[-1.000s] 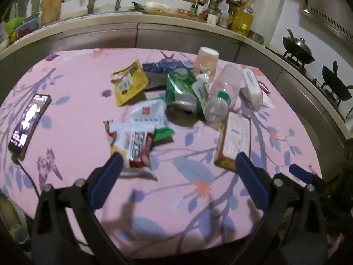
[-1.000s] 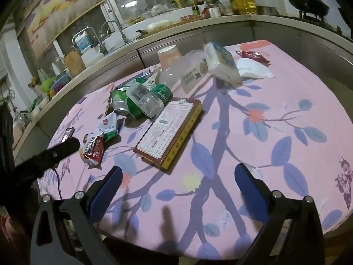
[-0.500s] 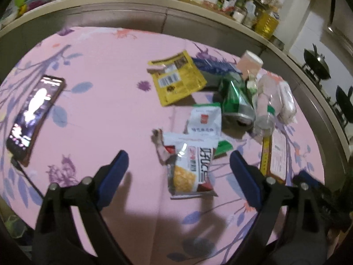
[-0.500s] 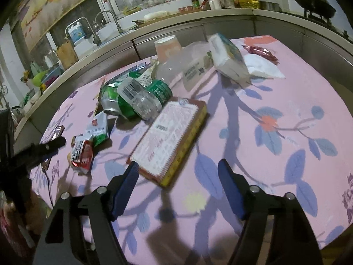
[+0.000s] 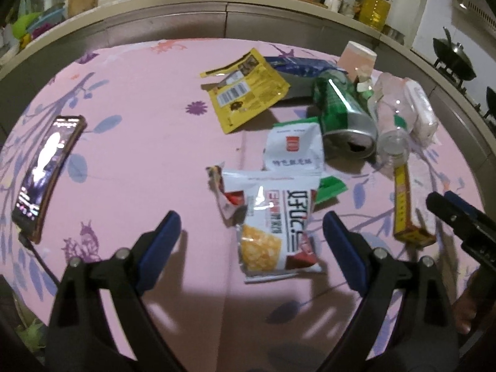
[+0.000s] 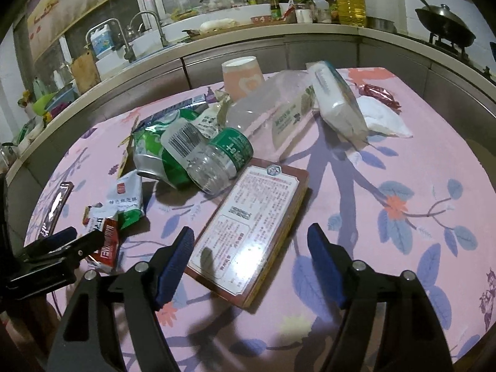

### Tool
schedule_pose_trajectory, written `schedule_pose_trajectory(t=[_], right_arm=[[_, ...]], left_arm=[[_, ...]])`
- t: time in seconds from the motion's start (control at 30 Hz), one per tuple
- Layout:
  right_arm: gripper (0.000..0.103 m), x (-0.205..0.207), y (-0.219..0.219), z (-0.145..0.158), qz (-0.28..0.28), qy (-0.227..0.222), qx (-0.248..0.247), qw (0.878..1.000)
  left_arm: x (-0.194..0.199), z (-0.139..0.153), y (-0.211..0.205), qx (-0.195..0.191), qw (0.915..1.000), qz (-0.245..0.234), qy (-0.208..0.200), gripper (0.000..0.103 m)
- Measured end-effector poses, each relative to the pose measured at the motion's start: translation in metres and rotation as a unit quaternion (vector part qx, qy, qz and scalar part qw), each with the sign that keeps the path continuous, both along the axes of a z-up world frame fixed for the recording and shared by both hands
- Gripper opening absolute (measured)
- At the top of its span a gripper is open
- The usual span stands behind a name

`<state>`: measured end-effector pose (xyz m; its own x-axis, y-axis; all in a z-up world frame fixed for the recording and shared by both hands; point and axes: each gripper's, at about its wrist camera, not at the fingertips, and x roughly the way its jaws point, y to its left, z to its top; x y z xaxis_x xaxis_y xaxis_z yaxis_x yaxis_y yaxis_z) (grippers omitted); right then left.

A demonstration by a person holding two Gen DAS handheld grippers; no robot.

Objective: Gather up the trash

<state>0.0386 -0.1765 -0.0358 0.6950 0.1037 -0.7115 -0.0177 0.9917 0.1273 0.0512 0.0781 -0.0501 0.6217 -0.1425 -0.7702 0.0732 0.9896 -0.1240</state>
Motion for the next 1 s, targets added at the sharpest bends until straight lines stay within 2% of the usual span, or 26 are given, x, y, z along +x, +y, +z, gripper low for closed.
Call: schedule_pose_trajectory(t=[0.37,0.57,0.8,1.0], right_arm=[[0.073,-0.011,-0.023,-0.006,-0.042,-0.001,0.038,0.998],[0.073,-0.021,-0.029,0.004,-0.050,-0.029,0.051,0.997],[0.073,-0.031,-0.036,0.020,-0.049,-0.062,0.067,0.995],[0.073,-0.038,-0.052,0.040,-0.048,-0.083,0.118,0.988]], left_arm=[[-0.003,0.001,0.000,0.014,0.9998,0.009,-0.006,0.089],[-0.011,0.009,0.000,0.025,0.9993,0.018,-0.020,0.089],[-0.025,0.032,0.000,0.045,0.9966,0.031,-0.061,0.089],[-0.035,0.056,-0.012,0.058,0.9928,0.024,-0.102,0.089]])
